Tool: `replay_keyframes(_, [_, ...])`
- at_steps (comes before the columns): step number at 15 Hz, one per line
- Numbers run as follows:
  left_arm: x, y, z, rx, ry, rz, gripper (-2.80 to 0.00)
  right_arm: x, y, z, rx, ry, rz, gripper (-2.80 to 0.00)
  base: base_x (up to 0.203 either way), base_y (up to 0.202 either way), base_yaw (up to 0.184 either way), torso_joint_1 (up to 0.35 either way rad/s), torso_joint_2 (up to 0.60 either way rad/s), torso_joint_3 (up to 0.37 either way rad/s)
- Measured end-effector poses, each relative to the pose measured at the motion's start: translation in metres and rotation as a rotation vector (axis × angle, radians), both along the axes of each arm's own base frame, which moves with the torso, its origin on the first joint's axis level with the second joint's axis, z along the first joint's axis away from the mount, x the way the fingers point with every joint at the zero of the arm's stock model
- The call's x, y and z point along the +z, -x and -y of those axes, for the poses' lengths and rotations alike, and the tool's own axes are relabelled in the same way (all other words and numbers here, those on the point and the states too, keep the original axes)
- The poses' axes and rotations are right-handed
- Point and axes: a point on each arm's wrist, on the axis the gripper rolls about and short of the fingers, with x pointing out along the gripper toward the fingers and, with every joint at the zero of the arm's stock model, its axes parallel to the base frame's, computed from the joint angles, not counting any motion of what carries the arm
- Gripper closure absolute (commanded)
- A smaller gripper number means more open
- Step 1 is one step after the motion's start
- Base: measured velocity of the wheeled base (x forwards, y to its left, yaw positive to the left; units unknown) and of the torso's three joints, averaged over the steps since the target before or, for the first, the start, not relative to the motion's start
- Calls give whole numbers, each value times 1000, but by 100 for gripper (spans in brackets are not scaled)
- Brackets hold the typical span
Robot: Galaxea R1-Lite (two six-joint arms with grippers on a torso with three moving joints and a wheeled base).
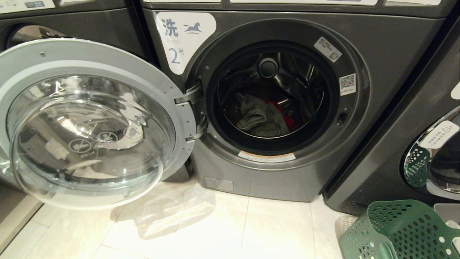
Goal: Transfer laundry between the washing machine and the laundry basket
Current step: Pick a cloth and place it into the basket
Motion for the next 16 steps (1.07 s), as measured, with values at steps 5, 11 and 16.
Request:
replay_keyframes(5, [0,0,0,1,2,0,0,0,0,0,0,2,0,0,0,0,0,3,0,-197])
replay_keyframes(11, [0,0,0,0,2,0,0,0,0,0,1,3,0,0,0,0,0,4,4,-201])
replay_keyframes(16, [0,0,0,1,5,0,0,0,0,0,1,2,0,0,0,0,0,6,5,-197])
